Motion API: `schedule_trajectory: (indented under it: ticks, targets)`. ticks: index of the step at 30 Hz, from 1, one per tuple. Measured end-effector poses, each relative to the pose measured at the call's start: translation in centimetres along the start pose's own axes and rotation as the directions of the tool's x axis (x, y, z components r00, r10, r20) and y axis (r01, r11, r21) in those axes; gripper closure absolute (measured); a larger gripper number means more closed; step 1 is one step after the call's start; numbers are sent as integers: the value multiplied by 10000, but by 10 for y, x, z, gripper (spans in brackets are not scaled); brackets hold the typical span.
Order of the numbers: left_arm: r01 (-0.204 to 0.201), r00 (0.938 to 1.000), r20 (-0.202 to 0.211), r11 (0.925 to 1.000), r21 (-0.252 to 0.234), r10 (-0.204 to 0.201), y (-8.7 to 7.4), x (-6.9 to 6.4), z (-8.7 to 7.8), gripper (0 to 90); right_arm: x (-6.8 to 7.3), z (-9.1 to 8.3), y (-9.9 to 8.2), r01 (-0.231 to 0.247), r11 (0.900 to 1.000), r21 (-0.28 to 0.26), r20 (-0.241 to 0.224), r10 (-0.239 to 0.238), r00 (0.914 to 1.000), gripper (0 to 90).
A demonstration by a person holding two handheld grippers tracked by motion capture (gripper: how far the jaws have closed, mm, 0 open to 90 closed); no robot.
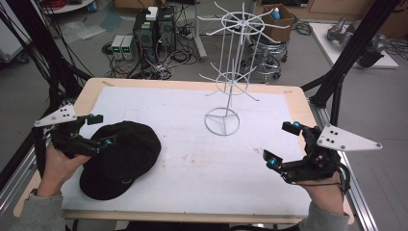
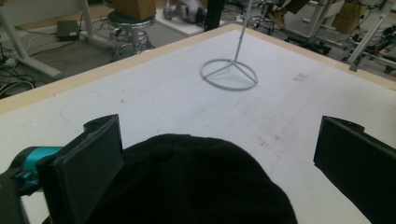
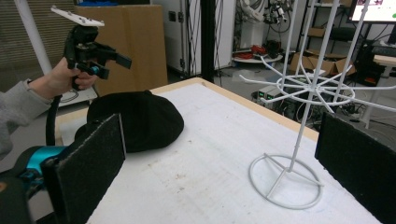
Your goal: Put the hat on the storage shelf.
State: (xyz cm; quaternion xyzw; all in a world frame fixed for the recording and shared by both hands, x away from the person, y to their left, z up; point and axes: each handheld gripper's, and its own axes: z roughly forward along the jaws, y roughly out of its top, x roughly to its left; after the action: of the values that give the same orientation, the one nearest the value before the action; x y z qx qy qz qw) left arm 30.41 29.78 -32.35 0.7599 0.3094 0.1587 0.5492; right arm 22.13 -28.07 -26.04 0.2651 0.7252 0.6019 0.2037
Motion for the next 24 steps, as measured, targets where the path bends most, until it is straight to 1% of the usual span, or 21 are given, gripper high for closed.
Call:
schedule_trajectory:
  ticks: [2,5,7,9,11,12,14,16,18,20,24]
  targets:
    - [22,9999,-138,9999,147,-20,-3,3,3,18,0,0,0,48,10000,-14,-1,-48,10000,8]
    - [136,9998,-131,9991,407,-131,-8,8,9,21,1,2,0,40,9999,94,-70,-39,10000,8]
    - [188,9996,-232,9985,522,-176,-10,9,14,21,1,3,0,89,9999,92,-78,-88,9999,8]
    - [252,9995,-224,9973,689,-237,-11,10,18,22,1,4,-1,82,9999,149,-128,-81,9999,8]
    - [445,9988,-233,9959,788,-428,-12,11,22,21,1,5,-1,58,9998,176,-149,-56,9999,8]
    - [520,9985,-239,9954,806,-503,-13,12,23,22,1,5,-2,111,9997,239,-274,-105,9996,8]
    - [477,9984,-357,9954,829,-448,-13,13,24,21,1,6,-2,112,9995,279,-282,-104,9995,8]
    - [594,9976,-388,9953,759,-566,-13,16,25,21,2,6,-2,95,9996,257,-276,-88,9996,8]
    - [574,9976,-419,9960,681,-546,-13,19,27,21,2,5,-2,107,9996,269,-278,-100,9996,8]
    - [637,9973,-424,9947,809,-604,-12,22,32,22,3,5,-2,117,9994,324,-248,-109,9996,8]
    - [518,9981,-405,9915,1195,-473,-14,22,41,22,2,6,-3,130,9993,351,-222,-123,9997,8]
